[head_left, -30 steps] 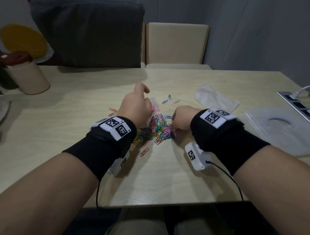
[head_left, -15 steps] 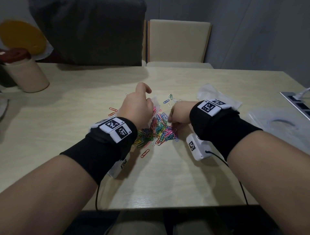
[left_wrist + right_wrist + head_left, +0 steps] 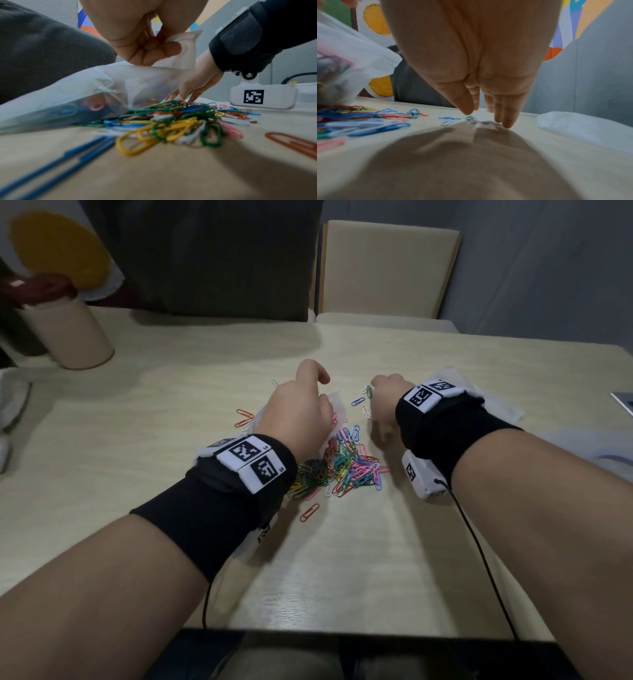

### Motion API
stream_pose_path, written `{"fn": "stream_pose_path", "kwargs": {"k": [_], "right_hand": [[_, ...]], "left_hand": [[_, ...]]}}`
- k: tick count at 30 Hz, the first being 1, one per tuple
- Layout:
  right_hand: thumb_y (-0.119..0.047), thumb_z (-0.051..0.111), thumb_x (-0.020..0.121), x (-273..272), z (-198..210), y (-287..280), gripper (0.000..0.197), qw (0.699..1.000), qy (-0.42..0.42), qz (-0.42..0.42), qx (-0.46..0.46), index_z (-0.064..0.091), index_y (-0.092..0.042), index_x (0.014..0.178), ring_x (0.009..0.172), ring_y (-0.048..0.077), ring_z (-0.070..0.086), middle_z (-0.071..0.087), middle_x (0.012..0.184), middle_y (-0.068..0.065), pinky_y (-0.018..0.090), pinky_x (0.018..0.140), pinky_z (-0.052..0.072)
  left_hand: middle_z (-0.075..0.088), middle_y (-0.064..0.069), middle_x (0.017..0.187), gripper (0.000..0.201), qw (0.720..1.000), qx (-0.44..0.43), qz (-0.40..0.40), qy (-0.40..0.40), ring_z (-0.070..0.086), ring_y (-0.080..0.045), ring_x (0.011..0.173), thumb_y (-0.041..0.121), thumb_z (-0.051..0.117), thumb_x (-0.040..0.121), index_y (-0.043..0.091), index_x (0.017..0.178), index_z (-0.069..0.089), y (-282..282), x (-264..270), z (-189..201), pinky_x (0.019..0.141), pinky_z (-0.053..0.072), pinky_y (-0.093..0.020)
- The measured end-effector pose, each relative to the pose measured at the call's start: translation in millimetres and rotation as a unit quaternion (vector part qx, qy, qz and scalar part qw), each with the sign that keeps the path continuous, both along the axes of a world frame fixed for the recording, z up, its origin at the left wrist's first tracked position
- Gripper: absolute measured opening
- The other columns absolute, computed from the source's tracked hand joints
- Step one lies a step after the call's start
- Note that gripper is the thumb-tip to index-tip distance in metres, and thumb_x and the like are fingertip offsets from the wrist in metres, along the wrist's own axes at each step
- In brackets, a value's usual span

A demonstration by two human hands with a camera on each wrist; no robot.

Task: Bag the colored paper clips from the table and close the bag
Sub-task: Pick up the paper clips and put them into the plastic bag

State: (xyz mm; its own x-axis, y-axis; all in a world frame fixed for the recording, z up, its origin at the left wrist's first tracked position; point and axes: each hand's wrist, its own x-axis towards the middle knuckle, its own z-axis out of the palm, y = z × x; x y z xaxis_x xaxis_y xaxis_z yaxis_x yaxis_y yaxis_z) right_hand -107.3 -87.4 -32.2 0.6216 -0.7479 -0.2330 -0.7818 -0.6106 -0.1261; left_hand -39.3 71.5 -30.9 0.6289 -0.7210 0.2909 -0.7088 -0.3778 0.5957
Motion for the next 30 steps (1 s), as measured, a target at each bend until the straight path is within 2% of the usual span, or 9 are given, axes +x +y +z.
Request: {"fn": "stream_pose_path", "kwargs": {"k": [4,8,12,15,18,20,21,24,30], "right_hand": [[-0.015,0.057,0.088,10,4,13,0.034,0.997,0.045,0.044,-0.04,0.052,-0.004,0.12,0.107,0.039,0.058,0.058,0.121,0.016,0.047,0.095,0.049],[-0.014,0.065,0.085,6,11,26,0.017,0.988,0.093,0.119,-0.037,0.061,-0.003,0.098,0.083,0.027,0.058,0.066,0.112,0.013,0.029,0.073,0.045],[-0.015,0.06,0.088,-3,13,38,0.028,0.975,0.12,0.18,-0.046,0.062,-0.004,0.114,0.08,0.027,0.053,0.062,0.095,0.013,0.028,0.069,0.041],[-0.016,0.059,0.09,-14,19,47,0.029,0.979,0.094,0.179,0.014,0.062,-0.01,0.118,0.093,0.028,0.059,0.065,0.108,0.009,0.029,0.076,0.045],[-0.045,0.057,0.091,-28,24,52,0.043,0.982,0.052,0.173,0.059,0.054,-0.02,0.126,0.089,0.021,0.057,0.064,0.107,0.0,0.03,0.081,0.044],[-0.059,0.069,0.075,-36,26,60,0.063,0.978,0.053,0.188,0.077,0.051,-0.028,0.127,0.081,0.017,0.058,0.061,0.1,-0.006,0.031,0.08,0.047],[-0.061,0.073,0.069,-38,24,64,0.073,0.976,0.067,0.197,0.064,0.05,-0.028,0.13,0.088,0.018,0.06,0.059,0.107,-0.004,0.034,0.085,0.05],[-0.056,0.076,0.069,-37,14,72,0.08,0.976,0.095,0.194,0.005,0.046,-0.025,0.136,0.11,0.029,0.057,0.048,0.127,0.005,0.042,0.094,0.05],[-0.028,0.062,0.091,-38,11,77,0.039,0.981,0.076,0.179,-0.014,0.053,-0.016,0.127,0.105,0.032,0.059,0.048,0.124,0.012,0.032,0.083,0.046]], "left_hand": [[0.056,-0.002,0.063,0.021,1.0,-0.004,-0.004,-0.006,0.055,-0.024,0.06,0.017,0.043,0.091,0.021,0.112,0.042,0,0,0,0.061,0.05,-0.042],[0.055,-0.002,0.063,0.022,1.0,-0.006,-0.006,-0.009,0.056,-0.026,0.062,0.017,0.043,0.091,0.021,0.112,0.042,0,0,0,0.063,0.051,-0.044],[0.054,0.0,0.061,0.022,1.0,-0.008,-0.003,-0.011,0.056,-0.026,0.062,0.018,0.043,0.09,0.022,0.112,0.042,0,1,-1,0.064,0.051,-0.045],[0.054,-0.001,0.061,0.022,1.0,-0.007,-0.002,-0.008,0.056,-0.027,0.063,0.017,0.043,0.09,0.021,0.112,0.042,0,0,-1,0.065,0.051,-0.045],[0.055,-0.001,0.063,0.022,1.0,-0.003,0.002,-0.004,0.057,-0.027,0.065,0.018,0.043,0.09,0.022,0.111,0.042,0,0,0,0.067,0.051,-0.046],[0.055,-0.001,0.063,0.022,1.0,-0.006,0.003,-0.006,0.057,-0.027,0.065,0.017,0.043,0.09,0.022,0.111,0.042,0,0,1,0.067,0.052,-0.046],[0.055,-0.001,0.063,0.023,1.0,-0.008,0.003,-0.007,0.057,-0.027,0.065,0.017,0.043,0.09,0.021,0.112,0.043,1,-1,2,0.067,0.052,-0.046],[0.056,-0.003,0.064,0.023,1.0,-0.011,-0.001,-0.009,0.057,-0.027,0.065,0.016,0.044,0.09,0.019,0.113,0.043,1,-1,2,0.066,0.051,-0.046],[0.056,-0.004,0.065,0.024,1.0,-0.01,-0.005,-0.008,0.056,-0.029,0.067,0.014,0.044,0.09,0.017,0.115,0.044,1,-1,2,0.067,0.05,-0.045]]}}
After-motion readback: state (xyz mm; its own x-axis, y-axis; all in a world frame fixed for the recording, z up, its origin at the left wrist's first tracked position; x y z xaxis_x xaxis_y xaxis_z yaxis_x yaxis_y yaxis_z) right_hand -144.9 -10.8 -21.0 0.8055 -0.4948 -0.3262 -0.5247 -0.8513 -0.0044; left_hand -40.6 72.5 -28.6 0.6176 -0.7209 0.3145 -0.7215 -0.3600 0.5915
